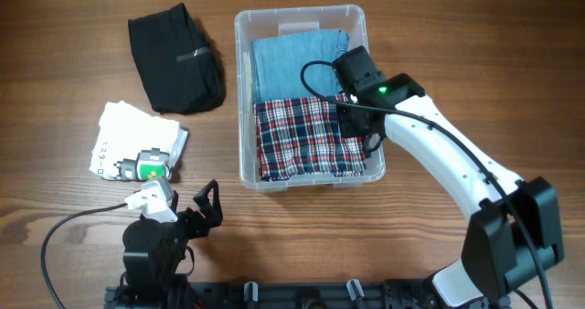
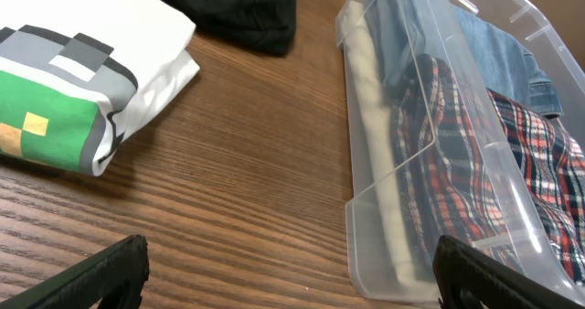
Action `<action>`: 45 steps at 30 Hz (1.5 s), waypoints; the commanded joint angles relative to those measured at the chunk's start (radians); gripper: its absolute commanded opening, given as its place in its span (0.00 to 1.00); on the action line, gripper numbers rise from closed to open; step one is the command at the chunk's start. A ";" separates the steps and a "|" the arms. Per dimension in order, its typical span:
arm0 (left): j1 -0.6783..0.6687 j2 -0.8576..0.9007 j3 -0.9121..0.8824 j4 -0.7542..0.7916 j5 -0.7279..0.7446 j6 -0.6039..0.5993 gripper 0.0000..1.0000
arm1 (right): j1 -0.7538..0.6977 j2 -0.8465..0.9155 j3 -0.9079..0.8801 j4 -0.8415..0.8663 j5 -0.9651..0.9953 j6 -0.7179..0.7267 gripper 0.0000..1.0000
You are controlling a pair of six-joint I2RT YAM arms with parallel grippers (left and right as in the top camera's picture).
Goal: Pack container
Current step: 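Tuck the plaid shirt's right edge down, then raise the right gripper away, then reach the left gripper to the black garment and grasp it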
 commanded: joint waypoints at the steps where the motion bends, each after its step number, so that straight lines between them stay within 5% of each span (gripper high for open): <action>1: -0.001 -0.008 -0.003 0.003 0.005 -0.005 1.00 | -0.002 -0.102 0.069 -0.024 -0.007 0.010 0.04; 8: -0.001 -0.008 -0.003 0.003 0.005 -0.005 1.00 | -0.204 -0.253 0.072 -0.091 0.003 0.031 0.09; 9: -0.001 -0.008 -0.003 0.003 0.005 -0.005 1.00 | -0.269 -0.266 0.071 -0.107 0.003 0.030 0.18; 10: -0.001 -0.008 -0.003 0.003 0.005 -0.005 1.00 | -0.336 -0.273 0.071 -0.125 0.004 0.026 0.54; 13: -0.001 -0.008 -0.003 0.003 0.005 -0.005 1.00 | -0.479 -0.274 0.069 -0.159 0.004 -0.030 1.00; 45: -0.001 0.002 0.081 0.061 -0.018 -0.001 1.00 | -0.561 -0.274 0.069 -0.131 0.003 -0.025 1.00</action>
